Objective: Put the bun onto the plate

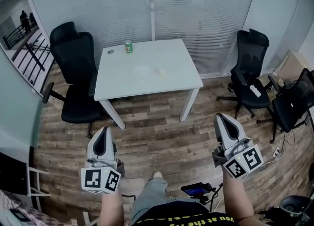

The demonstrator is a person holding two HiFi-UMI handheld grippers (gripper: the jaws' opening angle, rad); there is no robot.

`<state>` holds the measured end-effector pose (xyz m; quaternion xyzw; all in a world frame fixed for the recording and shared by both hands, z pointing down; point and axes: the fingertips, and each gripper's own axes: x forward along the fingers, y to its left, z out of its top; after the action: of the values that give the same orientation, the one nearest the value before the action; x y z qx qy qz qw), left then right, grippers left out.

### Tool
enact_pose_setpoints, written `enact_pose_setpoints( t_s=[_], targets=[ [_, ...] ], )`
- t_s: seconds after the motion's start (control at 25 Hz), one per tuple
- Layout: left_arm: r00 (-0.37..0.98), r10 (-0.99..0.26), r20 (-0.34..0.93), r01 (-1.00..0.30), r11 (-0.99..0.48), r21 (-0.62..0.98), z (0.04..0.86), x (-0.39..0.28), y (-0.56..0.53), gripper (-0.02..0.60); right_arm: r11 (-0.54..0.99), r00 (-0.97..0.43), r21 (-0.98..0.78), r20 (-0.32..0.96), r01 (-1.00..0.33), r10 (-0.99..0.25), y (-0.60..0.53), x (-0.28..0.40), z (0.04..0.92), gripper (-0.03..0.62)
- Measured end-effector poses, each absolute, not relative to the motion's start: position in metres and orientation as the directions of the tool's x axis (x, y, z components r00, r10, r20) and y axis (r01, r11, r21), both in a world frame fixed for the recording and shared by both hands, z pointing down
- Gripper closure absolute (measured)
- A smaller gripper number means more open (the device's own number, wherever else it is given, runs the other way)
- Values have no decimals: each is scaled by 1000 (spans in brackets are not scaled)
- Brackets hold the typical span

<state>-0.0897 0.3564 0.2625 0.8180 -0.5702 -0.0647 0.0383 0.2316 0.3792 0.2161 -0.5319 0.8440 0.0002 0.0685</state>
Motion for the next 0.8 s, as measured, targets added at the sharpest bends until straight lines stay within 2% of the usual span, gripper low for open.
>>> enact_pose_setpoints(
  t_s=[0.8],
  targets=[
    [376, -925, -64, -912, -381, 151, 273, -119, 243, 581, 390, -381, -64, -119, -919, -917, 278, 202, 218, 588]
  ],
)
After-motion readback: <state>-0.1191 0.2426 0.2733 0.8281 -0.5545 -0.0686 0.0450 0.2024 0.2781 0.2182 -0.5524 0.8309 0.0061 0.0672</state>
